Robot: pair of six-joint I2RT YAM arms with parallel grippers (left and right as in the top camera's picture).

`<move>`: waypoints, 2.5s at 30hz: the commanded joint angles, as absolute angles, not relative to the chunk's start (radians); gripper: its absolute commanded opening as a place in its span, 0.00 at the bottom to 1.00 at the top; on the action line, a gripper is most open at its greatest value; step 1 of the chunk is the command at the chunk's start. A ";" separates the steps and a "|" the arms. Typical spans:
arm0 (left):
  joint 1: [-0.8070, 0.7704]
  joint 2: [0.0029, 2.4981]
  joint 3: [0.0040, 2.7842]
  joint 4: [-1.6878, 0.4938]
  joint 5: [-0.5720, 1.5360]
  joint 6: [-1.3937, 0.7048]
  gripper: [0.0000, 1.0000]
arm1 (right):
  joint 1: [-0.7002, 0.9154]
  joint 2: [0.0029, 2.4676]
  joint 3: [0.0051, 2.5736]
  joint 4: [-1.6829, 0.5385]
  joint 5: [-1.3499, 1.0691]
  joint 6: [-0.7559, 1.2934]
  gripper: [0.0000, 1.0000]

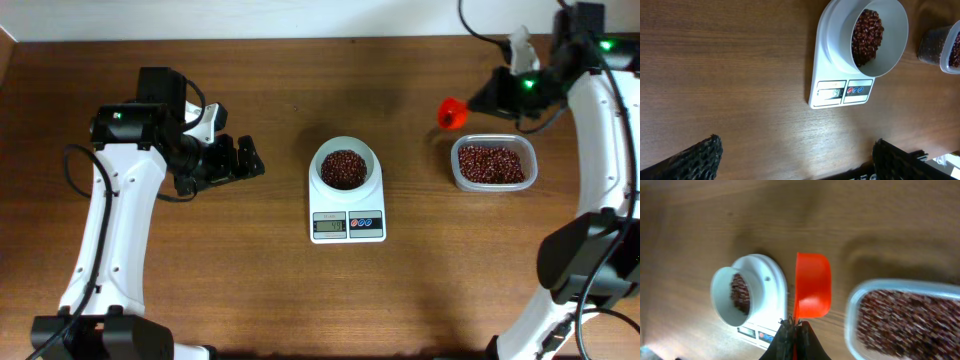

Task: Scoop item into bowl and weigh 50g on scale
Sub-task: 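Scoop a small amount of beans and lift toward the bowl, then lower the scoop into the white bowl and pour beans with right gripper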

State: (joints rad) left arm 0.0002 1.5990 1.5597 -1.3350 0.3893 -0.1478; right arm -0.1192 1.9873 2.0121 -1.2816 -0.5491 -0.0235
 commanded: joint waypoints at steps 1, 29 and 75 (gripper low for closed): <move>-0.002 1.606 1.555 -1.333 0.397 -0.149 0.99 | -0.011 1.985 2.083 -1.277 -0.580 -0.017 0.04; -0.002 1.606 1.555 -1.333 0.397 -0.149 0.99 | 0.556 1.985 2.095 -1.247 0.023 -0.336 0.04; -0.002 1.606 1.555 -1.333 0.397 -0.149 0.99 | 0.504 2.140 2.083 -1.232 -0.066 -0.073 0.04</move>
